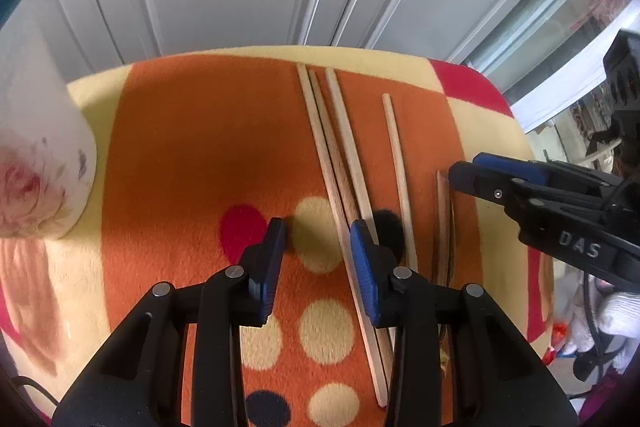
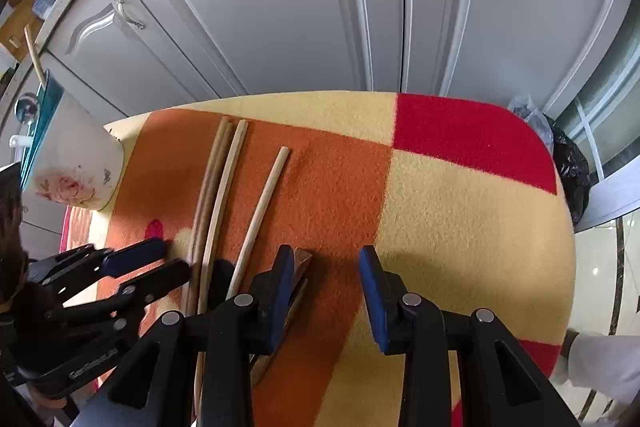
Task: Organize utensils
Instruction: 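Grasp a wooden chopstick with the right tool while the left tool grasps another chopstick, then lift and carry both chopsticks toward the floral cup with both tools, then lower the chopsticks into the floral cup and open both tools, then withdraw both tools from the cup back over the blanket, then move the right tool to the fork while the left tool approaches a chopstick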
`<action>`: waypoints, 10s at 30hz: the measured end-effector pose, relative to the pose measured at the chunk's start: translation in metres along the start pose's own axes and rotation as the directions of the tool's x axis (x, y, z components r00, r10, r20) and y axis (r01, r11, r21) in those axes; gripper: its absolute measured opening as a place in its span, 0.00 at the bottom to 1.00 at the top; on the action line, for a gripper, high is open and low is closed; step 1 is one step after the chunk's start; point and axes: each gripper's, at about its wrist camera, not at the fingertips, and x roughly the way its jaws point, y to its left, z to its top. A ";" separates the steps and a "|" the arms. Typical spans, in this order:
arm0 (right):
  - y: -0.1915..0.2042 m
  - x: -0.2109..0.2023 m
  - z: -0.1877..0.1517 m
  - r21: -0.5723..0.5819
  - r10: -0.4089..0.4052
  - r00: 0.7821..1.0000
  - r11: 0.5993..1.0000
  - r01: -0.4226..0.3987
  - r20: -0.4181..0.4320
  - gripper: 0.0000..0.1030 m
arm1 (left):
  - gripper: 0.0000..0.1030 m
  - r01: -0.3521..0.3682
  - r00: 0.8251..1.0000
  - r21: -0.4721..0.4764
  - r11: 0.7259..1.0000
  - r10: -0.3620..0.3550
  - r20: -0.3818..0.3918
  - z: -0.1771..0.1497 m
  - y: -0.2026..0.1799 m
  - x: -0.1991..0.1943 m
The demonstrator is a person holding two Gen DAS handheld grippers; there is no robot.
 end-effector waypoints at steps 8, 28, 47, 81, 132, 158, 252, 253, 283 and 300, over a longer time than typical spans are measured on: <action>0.015 -0.003 0.011 -0.011 0.028 0.999 1.000 -0.028 0.019 0.36 | 0.29 -0.055 0.999 0.041 0.998 0.055 0.000 0.013 -0.005 0.008; 0.033 0.026 0.031 -0.030 0.076 0.997 0.997 -0.077 -0.017 0.28 | 0.01 -0.005 1.000 -0.057 0.998 0.004 -0.024 -0.011 0.032 -0.019; 0.006 0.031 0.034 0.005 0.101 0.995 0.995 -0.101 0.009 0.10 | 0.25 -0.151 0.985 -0.136 0.979 0.161 0.066 0.078 0.015 0.025; 0.058 -0.102 0.002 -0.101 0.261 0.938 0.965 -0.244 0.229 0.07 | 0.04 0.108 0.952 -0.084 0.991 -0.078 0.295 0.003 0.039 -0.140; 0.067 0.015 0.020 -0.105 -0.008 1.000 0.994 0.006 -0.016 0.24 | 0.04 0.132 0.925 -0.125 0.983 -0.077 0.371 -0.043 0.076 -0.208; 0.104 -0.119 -0.015 -0.225 0.277 0.937 0.947 -0.228 0.215 0.05 | 0.04 0.138 0.904 -0.100 0.985 -0.084 0.419 -0.058 0.082 -0.251; 0.178 -0.114 0.026 -0.284 0.283 0.943 0.932 -0.226 0.177 0.38 | 0.29 -0.075 0.896 -0.140 0.987 0.129 0.424 -0.014 0.075 -0.220; 0.174 -0.116 0.021 -0.272 0.277 0.943 0.937 -0.221 0.186 0.38 | 0.29 -0.073 0.899 -0.134 0.988 0.123 0.420 -0.016 0.071 -0.218; 0.051 -0.088 -0.040 -0.014 0.138 0.982 0.990 -0.137 0.127 0.39 | 0.29 -0.007 0.970 -0.047 0.999 0.019 0.244 -0.032 0.021 -0.128; 0.009 -0.027 -0.049 0.070 0.082 0.996 0.994 -0.083 0.019 0.39 | 0.28 0.109 0.994 0.002 0.994 -0.109 0.021 -0.006 0.003 -0.025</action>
